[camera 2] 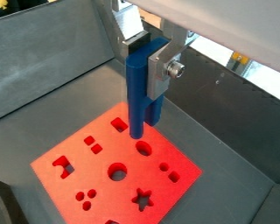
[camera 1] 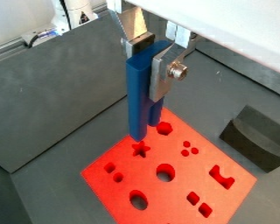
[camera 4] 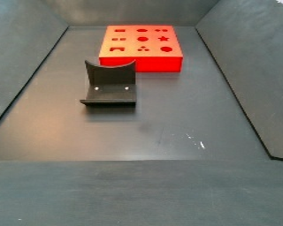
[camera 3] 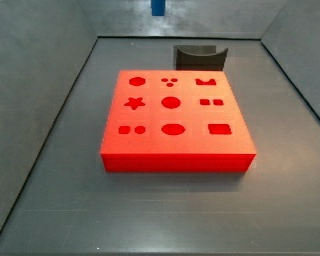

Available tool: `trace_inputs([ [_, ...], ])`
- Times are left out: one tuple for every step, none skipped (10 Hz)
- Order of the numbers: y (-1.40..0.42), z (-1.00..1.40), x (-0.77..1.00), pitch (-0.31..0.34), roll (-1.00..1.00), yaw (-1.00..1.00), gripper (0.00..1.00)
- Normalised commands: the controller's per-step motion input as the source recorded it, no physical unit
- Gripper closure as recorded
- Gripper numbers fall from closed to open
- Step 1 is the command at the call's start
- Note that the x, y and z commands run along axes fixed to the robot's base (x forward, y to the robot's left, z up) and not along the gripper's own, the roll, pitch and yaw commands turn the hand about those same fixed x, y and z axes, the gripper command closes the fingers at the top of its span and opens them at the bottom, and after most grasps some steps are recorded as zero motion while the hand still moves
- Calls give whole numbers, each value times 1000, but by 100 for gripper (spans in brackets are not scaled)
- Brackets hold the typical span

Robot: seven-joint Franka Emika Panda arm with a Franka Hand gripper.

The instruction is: Insert the square-circle object.

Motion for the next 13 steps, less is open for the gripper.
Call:
trace_inputs([
  [-40, -69, 0, 0, 0, 0, 100],
  [-111, -423, 209, 74, 0, -209, 100],
  [-331, -686, 0, 74, 156, -457, 100],
  [-420, -746, 0, 0, 224, -417, 100],
  [-491, -974, 0, -87, 187, -163, 100],
  [-414, -980, 0, -163, 61, -83, 100],
  [-260, -894, 0, -203, 0, -43, 100],
  [-146, -677, 0, -293, -61, -306, 100],
  [0, -340, 0, -360, -164, -609, 100],
  [0, -280, 0, -344, -216, -771, 100],
  [0, -197, 0, -277, -150, -914, 100],
  [0, -49, 0, -150, -69, -1000, 100],
  [0, -34, 0, -34, 0, -1000, 100],
])
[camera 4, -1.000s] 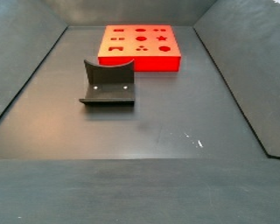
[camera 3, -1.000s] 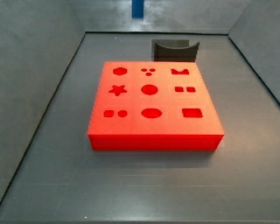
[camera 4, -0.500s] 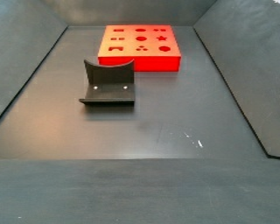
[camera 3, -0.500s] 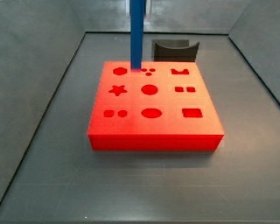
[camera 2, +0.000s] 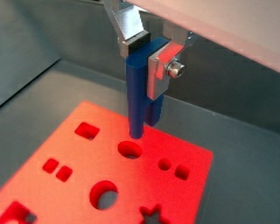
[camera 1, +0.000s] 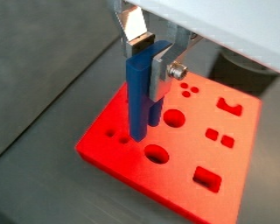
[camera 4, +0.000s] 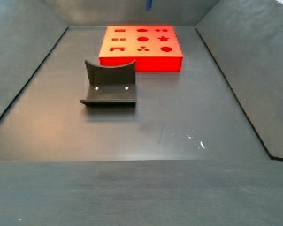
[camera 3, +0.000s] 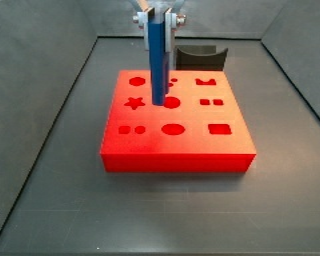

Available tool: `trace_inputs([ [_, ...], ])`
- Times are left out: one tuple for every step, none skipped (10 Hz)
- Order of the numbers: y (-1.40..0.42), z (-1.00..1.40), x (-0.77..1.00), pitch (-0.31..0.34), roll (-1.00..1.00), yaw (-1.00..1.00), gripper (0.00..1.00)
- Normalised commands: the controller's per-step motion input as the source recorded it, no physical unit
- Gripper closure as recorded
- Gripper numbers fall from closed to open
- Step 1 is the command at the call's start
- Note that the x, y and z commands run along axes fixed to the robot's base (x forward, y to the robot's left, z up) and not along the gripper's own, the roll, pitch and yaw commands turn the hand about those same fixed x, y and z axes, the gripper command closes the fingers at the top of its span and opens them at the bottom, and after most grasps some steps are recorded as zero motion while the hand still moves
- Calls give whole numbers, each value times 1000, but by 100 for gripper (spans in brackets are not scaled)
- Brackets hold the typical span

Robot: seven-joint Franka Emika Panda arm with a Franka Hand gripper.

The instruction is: Insert the square-circle object.

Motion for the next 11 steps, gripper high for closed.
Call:
trace_inputs([
  [0, -77, 0, 0, 14, -1000, 100],
  [0, -217, -80, 27, 139, -1000, 100],
  [-3, -214, -80, 26, 136, -1000, 100],
  [-3, -214, -80, 26, 134, -1000, 100],
  [-3, -211, -80, 26, 136, -1000, 100],
  [-3, -211, -80, 26, 136, -1000, 100],
  [-3, -209, -83, 27, 133, -1000, 100],
  [-3, -209, -83, 27, 133, -1000, 100],
  [-3, -206, -86, 33, 134, -1000, 100],
  [-6, -203, -86, 34, 133, -1000, 100],
  [-6, -186, -89, 43, 134, -1000, 100],
])
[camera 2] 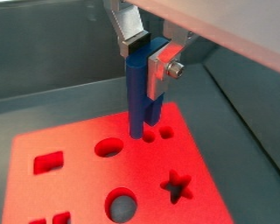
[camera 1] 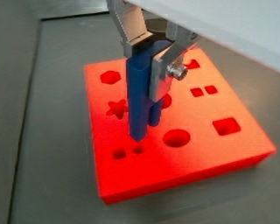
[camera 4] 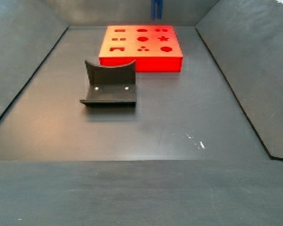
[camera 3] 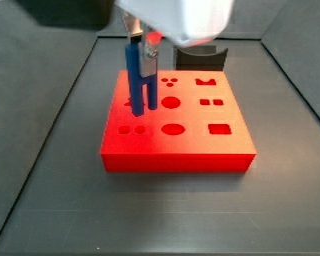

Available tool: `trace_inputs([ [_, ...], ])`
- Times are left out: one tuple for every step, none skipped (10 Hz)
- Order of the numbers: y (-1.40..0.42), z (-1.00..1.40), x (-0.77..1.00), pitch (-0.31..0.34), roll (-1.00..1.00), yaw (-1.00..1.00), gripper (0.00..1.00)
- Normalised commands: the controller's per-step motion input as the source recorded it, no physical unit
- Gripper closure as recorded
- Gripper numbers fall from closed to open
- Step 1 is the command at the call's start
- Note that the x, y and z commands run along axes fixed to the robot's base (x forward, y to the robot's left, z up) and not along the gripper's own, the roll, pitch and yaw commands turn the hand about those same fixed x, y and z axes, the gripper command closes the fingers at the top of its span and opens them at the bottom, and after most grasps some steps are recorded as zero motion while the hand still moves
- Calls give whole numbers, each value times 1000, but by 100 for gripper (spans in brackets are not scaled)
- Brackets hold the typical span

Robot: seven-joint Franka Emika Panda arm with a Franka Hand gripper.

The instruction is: Insert the square-circle object.

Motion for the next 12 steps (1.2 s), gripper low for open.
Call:
trace_inputs([
  [-3, -149, -91, 59, 131, -1000, 100],
  [0, -109, -89, 51, 124, -1000, 100],
  [0, -89, -80, 44, 119, -1000, 100],
  [0, -20, -37, 9, 93, -1000, 100],
  [-51, 0, 0, 0, 20, -960, 100],
  [-77, -14, 100, 0, 0, -909, 100],
  [-131, -183, 217, 0, 0, -806, 100],
  [-129, -260, 254, 0, 0, -689, 100],
  [-9, -206, 154, 0, 0, -434, 100],
  [0, -57, 0, 6, 49, -171, 100],
  [17, 0, 0, 0, 0, 0, 100],
  [3, -71, -134, -13, -37, 0, 100],
])
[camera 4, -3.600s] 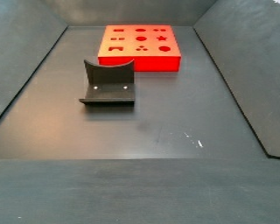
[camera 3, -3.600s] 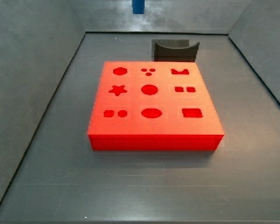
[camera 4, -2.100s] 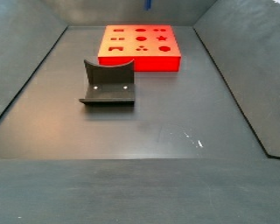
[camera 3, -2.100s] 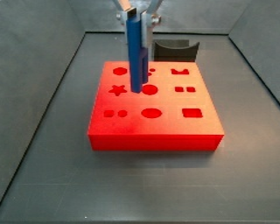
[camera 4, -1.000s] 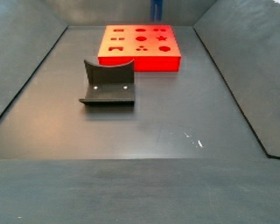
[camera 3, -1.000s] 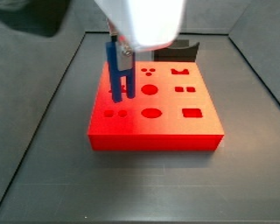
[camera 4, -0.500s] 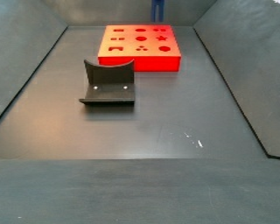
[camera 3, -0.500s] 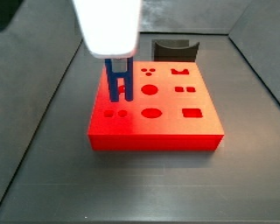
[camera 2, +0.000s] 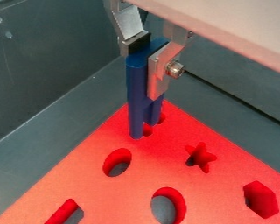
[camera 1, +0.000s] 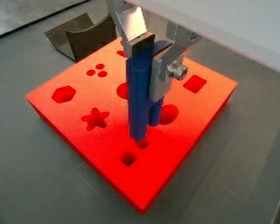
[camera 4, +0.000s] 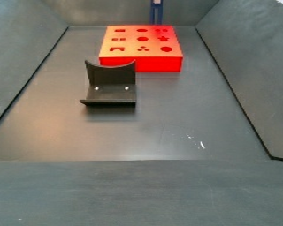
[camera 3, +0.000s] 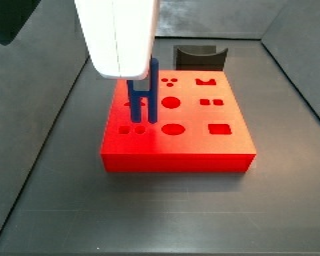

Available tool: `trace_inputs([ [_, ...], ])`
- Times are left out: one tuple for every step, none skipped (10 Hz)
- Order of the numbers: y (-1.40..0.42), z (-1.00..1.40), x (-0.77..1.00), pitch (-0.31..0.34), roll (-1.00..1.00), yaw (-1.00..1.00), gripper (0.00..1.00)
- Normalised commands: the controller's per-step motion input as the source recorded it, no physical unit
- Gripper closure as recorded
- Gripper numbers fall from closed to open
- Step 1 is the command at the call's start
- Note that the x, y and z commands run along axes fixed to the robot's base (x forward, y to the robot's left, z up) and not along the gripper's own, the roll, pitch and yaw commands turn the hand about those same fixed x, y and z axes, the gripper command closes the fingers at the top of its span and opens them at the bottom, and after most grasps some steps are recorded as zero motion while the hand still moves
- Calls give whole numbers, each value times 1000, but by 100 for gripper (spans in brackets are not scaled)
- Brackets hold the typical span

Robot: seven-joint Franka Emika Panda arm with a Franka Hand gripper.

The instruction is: Insert the square-circle object.

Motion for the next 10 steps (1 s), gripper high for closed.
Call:
trace_inputs([
  [34, -200, -229, -113, -346, 34, 100],
  [54, -114, -169, -121, -433, 0, 100],
  [37, 0, -129, -123, -419, 0, 100],
  [69, 0, -86, -164, -443, 0, 100],
  [51, 0, -100, -107, -177, -26, 100],
  [66, 14, -143, -21, -33, -3, 100],
  [54, 0, -169, 0, 21, -37, 100],
  [0, -43, -117, 49, 113, -31, 100],
  [0, -54, -54, 54, 144, 0, 100],
  [-106, -3, 0, 50, 133, 0, 100],
])
